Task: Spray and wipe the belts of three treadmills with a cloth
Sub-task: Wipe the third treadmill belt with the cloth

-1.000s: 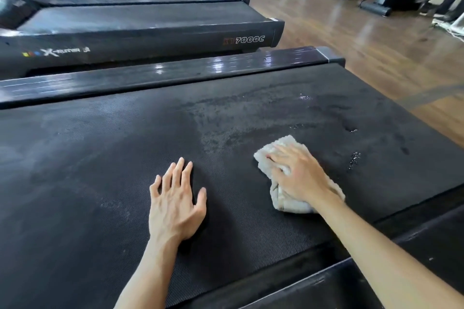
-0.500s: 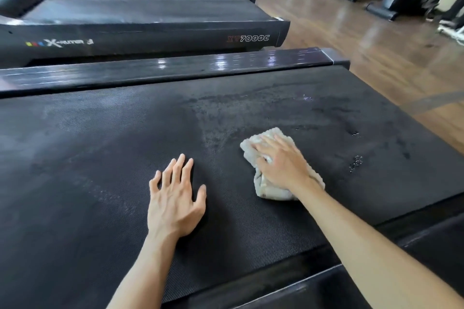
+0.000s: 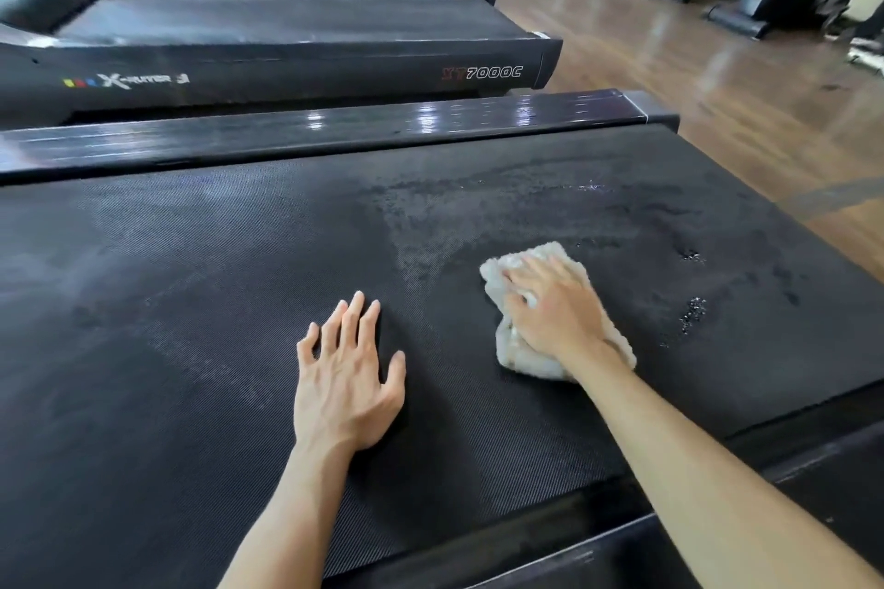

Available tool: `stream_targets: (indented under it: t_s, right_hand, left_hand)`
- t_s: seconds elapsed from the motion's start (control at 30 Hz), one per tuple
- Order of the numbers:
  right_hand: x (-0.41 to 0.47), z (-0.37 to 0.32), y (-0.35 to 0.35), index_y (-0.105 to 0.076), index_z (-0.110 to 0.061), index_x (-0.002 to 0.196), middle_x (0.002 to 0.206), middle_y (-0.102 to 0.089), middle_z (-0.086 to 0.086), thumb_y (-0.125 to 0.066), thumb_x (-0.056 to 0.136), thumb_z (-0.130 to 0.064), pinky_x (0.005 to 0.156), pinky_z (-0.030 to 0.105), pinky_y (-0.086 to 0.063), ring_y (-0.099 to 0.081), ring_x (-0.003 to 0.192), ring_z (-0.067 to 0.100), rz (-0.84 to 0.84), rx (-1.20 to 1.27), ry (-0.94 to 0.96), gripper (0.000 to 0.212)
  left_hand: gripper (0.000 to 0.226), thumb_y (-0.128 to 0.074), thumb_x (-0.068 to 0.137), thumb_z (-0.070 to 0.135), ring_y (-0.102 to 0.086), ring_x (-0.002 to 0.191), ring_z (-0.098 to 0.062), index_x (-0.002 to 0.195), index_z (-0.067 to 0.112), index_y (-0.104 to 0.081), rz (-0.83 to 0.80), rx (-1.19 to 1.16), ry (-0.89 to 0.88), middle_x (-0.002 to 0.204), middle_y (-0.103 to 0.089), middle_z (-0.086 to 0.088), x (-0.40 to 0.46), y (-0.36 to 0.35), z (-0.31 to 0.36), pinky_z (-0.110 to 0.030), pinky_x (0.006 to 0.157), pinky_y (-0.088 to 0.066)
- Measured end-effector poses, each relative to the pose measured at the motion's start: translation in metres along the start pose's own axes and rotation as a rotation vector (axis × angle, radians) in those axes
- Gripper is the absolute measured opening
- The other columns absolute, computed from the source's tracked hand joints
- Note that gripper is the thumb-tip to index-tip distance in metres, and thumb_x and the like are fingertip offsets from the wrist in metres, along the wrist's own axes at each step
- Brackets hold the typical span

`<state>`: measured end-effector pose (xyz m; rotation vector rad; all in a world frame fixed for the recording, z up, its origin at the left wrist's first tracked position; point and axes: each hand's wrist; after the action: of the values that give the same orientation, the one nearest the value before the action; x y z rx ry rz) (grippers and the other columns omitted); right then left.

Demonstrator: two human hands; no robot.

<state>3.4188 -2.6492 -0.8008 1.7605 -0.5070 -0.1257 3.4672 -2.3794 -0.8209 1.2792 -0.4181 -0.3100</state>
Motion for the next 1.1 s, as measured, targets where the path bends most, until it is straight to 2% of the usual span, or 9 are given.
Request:
stream_targets:
  t_s: [0.13,0.27,0.37,0.53,0.67,0.77,0.87,0.97,1.1]
  right_hand:
    - [0.029,-0.067,-0.012,-0.061,-0.036,0.093,0.100,-0.062,-0.016,-0.020,0.099,-0.051,0.097,0.044,-0.044,-0.047,0.106,0.014,-0.035,0.037,0.063,0.045]
    - [-0.034,-0.054,-0.010,-0.068,-0.045,0.121,0.146,-0.050,-0.023,-0.032,0.102,-0.052,0.123,0.040,-0.017,-0.028,0.146,0.009,-0.192,0.135,0.316,0.042]
    - [-0.038,-0.009,0.003,-0.066,-0.038,0.121,0.139,-0.053,-0.023,-0.034,0.097,-0.044,0.121,0.041,-0.025,-0.032,0.139,0.008,-0.130,0.052,0.186,0.041]
    - [0.037,-0.046,-0.003,-0.064,-0.043,0.114,0.119,-0.061,-0.017,-0.007,0.100,-0.066,0.110,0.046,-0.035,-0.040,0.125,0.017,-0.038,0.025,-0.055,0.063]
    - [0.001,-0.079,-0.016,-0.068,-0.041,0.103,0.116,-0.061,-0.022,-0.033,0.100,-0.049,0.114,0.042,-0.033,-0.042,0.124,0.015,-0.115,0.041,0.280,0.036]
    - [-0.043,-0.044,0.004,-0.073,-0.031,0.105,0.124,-0.061,-0.013,-0.057,0.094,-0.027,0.112,0.014,-0.008,-0.036,0.126,0.013,-0.071,0.115,0.339,0.019]
    - [-0.016,-0.013,0.008,-0.064,-0.034,0.096,0.107,-0.060,-0.018,-0.040,0.095,-0.035,0.103,0.032,-0.036,-0.046,0.113,0.014,-0.029,-0.050,0.159,0.024]
    - [0.035,-0.042,-0.003,-0.069,-0.042,0.105,0.108,-0.062,-0.019,-0.014,0.101,-0.059,0.102,0.042,-0.039,-0.047,0.118,0.019,0.026,0.005,-0.061,0.057]
    - [0.039,-0.097,-0.018,-0.066,-0.037,0.087,0.096,-0.062,-0.016,-0.011,0.096,-0.056,0.091,0.042,-0.045,-0.051,0.108,0.021,-0.053,0.007,0.178,0.059]
  left_hand:
    - [0.080,-0.015,0.088,0.062,-0.009,0.156,-0.015,0.158,0.024,-0.026,-0.009,0.009,0.000,0.169,-0.015,0.006,0.000,-0.001,-0.001,-0.043,0.124,-0.007]
    - [0.081,-0.013,0.088,0.062,-0.009,0.156,-0.015,0.158,0.024,-0.026,-0.007,0.001,-0.005,0.169,-0.014,0.006,0.001,-0.001,-0.001,-0.044,0.125,-0.007]
    - [0.080,-0.014,0.089,0.062,-0.011,0.156,-0.016,0.158,0.023,-0.028,-0.002,0.004,-0.006,0.168,-0.016,0.005,0.000,-0.001,0.000,-0.044,0.124,-0.008]
    - [0.082,-0.012,0.088,0.062,-0.010,0.156,-0.016,0.158,0.023,-0.026,-0.012,0.013,-0.003,0.169,-0.016,0.005,0.001,0.000,-0.001,-0.044,0.124,-0.008]
    - [0.082,-0.013,0.088,0.062,-0.009,0.156,-0.015,0.159,0.023,-0.027,-0.010,0.005,-0.002,0.169,-0.015,0.005,0.001,-0.001,-0.001,-0.043,0.124,-0.007]
    - [0.081,-0.015,0.089,0.062,-0.010,0.156,-0.016,0.158,0.022,-0.027,-0.003,0.005,-0.005,0.168,-0.017,0.005,0.000,0.000,-0.001,-0.044,0.124,-0.008]
    - [0.082,-0.012,0.088,0.062,-0.009,0.156,-0.016,0.159,0.022,-0.024,-0.009,0.014,-0.009,0.168,-0.015,0.005,0.000,0.001,0.001,-0.043,0.124,-0.006]
    - [0.086,-0.014,0.087,0.062,-0.013,0.155,-0.016,0.160,0.016,-0.018,-0.001,0.013,0.005,0.168,-0.018,0.002,0.001,0.000,0.001,-0.044,0.124,-0.008]
    - [0.089,-0.017,0.088,0.062,-0.016,0.154,-0.017,0.160,0.011,-0.015,-0.002,-0.006,0.006,0.168,-0.017,-0.002,0.001,-0.001,-0.001,-0.043,0.124,-0.008]
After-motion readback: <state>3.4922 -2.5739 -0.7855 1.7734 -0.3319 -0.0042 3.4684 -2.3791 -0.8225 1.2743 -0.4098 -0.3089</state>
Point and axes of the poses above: each hand's wrist, its own x-axis towards the middle knuckle, its own y-axis out of the back of the hand, z = x × y
